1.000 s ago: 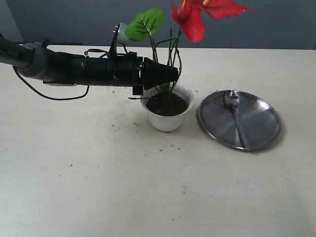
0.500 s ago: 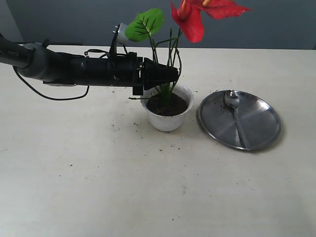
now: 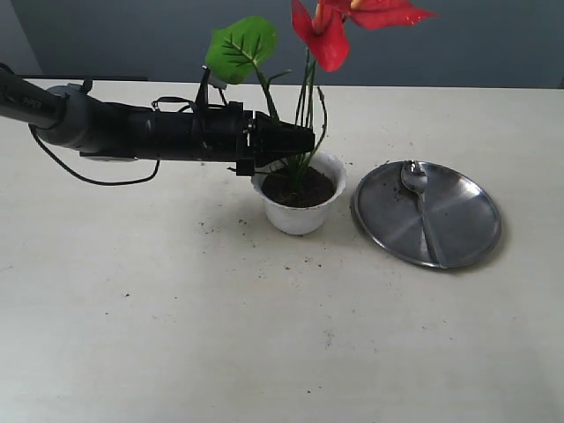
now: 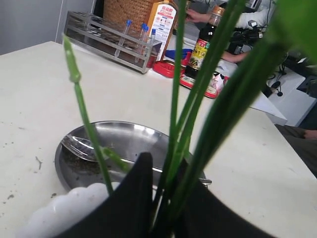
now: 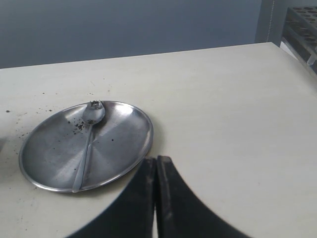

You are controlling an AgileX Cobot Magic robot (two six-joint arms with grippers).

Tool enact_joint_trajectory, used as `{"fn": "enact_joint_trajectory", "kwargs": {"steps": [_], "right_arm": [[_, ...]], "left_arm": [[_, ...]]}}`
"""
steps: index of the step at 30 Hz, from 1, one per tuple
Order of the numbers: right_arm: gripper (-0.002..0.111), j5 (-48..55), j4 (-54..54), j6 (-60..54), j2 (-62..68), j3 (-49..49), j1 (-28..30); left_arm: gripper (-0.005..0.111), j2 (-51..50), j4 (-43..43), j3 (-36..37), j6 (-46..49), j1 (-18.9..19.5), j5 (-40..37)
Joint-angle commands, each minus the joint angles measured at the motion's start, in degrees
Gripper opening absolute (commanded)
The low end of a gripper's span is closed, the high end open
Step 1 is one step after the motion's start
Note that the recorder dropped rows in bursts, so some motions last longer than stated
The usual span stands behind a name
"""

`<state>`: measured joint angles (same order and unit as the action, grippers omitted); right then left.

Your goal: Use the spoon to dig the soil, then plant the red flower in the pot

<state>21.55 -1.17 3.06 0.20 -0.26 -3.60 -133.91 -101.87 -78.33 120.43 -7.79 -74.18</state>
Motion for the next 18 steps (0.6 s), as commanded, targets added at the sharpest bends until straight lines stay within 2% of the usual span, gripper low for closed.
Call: {"fn": "enact_joint_trajectory", "kwargs": {"steps": [1,18], "right_arm": [[0.0,-0.6,-0.1,-0.3,-0.2,0.3,-0.2],[0.0,-0.7,-0.1,-0.3,-0.2,0.3,-0.2]], "left_arm": [[0.0,-4.7,1.9,2.3,0.0,-0.7,4.2],[0.0,-3.4,1.9,2.2,-2.2,-0.4,4.2]]}}
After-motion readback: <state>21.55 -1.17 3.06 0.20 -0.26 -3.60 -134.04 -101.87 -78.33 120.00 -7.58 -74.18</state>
